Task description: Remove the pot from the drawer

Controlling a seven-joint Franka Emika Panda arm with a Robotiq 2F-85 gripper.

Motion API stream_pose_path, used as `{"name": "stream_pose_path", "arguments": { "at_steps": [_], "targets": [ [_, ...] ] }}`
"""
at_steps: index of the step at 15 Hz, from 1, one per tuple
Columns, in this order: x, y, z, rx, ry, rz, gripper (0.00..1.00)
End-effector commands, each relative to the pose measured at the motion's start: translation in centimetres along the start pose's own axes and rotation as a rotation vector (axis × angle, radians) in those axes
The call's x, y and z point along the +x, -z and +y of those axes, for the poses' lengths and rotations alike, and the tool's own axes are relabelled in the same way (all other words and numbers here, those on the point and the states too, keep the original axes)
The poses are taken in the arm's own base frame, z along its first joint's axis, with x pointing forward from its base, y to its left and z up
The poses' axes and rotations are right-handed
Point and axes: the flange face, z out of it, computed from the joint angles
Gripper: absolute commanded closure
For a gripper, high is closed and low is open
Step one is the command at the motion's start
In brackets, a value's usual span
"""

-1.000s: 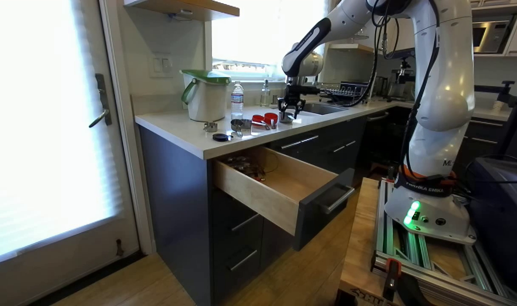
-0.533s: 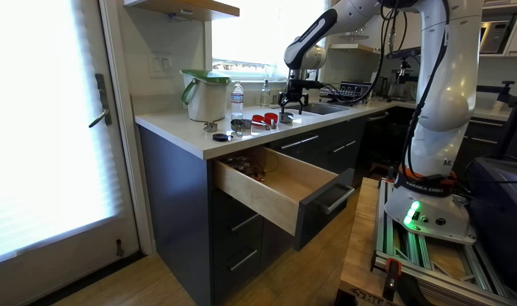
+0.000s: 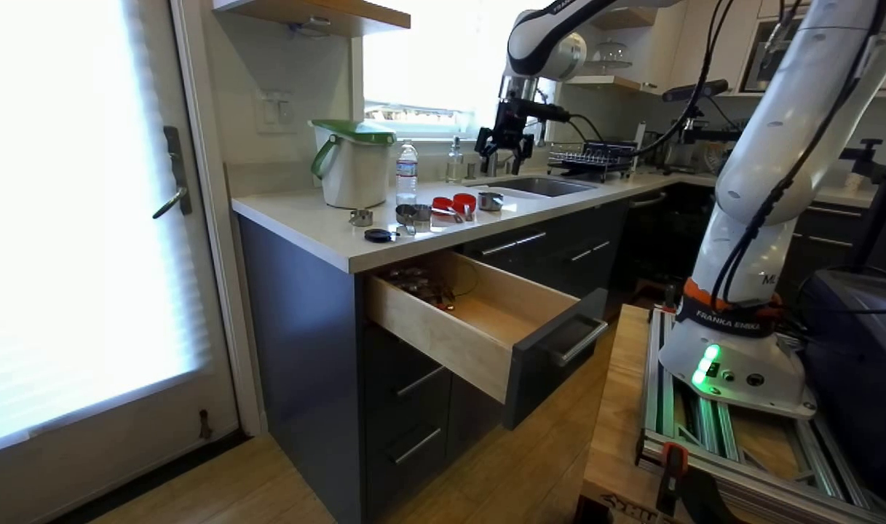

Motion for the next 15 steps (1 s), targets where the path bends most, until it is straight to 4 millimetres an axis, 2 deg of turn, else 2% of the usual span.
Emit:
{"name": "stream_pose_path", "arguments": {
  "at_steps": [1, 5, 8, 9, 10, 12, 15],
  "targets": [
    [-7.0, 2.3, -2.5, 0.013, 0.203, -0.002, 0.0],
    [-12.1, 3.3, -5.1, 0.041, 0.431, -0.02, 0.0],
    [-14.6, 2.8, -6.8, 0.051, 0.602, -0.022, 0.0],
    [-15.0, 2.6, -7.2, 0.063, 0.657, -0.022, 0.0],
    [-13.5, 3.1, -7.1, 0.036, 0.569, -0.02, 0.0],
    [-14.3, 2.9, -7.6, 0.041, 0.627, -0.025, 0.0],
    [-14.5, 2.7, -7.6, 0.042, 0.645, -0.027, 0.0]
  ]
}}
